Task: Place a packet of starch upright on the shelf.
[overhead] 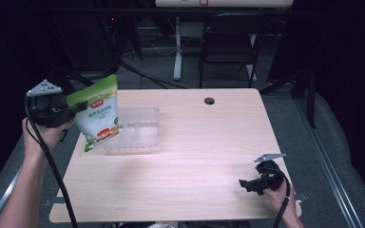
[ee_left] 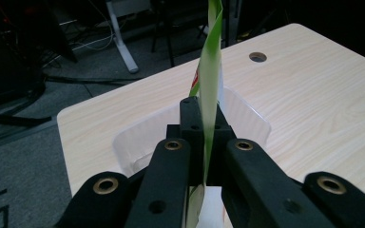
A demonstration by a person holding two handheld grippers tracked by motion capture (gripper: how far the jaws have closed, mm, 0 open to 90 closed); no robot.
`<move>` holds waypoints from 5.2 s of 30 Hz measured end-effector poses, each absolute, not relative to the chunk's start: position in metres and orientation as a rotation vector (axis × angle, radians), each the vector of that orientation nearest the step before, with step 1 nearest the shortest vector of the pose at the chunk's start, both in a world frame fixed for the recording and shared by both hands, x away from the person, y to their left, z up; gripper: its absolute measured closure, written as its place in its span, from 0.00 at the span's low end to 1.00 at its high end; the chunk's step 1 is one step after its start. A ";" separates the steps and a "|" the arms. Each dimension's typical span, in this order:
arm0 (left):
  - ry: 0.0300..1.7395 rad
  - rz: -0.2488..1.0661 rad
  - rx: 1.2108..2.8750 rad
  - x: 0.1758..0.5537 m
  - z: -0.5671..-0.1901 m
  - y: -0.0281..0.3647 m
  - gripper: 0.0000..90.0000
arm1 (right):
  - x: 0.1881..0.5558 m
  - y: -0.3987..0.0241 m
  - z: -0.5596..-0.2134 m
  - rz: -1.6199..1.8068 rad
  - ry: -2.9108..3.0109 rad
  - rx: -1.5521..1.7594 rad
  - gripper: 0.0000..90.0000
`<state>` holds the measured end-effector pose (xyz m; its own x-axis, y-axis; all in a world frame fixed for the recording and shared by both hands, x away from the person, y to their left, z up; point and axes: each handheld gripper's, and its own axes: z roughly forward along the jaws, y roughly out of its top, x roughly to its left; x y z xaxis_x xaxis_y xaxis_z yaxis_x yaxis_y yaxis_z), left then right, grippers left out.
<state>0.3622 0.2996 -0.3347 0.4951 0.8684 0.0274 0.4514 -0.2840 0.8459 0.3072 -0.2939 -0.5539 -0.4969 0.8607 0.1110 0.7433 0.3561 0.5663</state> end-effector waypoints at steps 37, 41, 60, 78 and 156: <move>1.229 0.741 1.816 0.414 -0.361 0.298 1.00 | 0.307 -0.294 -0.554 0.847 2.410 1.448 0.01; 1.238 0.733 1.811 0.419 -0.366 0.297 1.00 | 0.308 -0.294 -0.554 0.848 2.410 1.447 0.01; 1.241 0.752 1.804 0.430 -0.376 0.288 1.00 | 0.308 -0.294 -0.554 0.874 2.398 1.444 0.01; 1.281 0.763 1.749 0.438 -0.393 0.290 1.00 | 0.307 -0.296 -0.554 0.866 2.403 1.456 0.01; 1.419 0.662 1.736 0.427 -0.455 0.332 0.39 | 0.304 -0.295 -0.553 0.856 2.401 1.446 0.01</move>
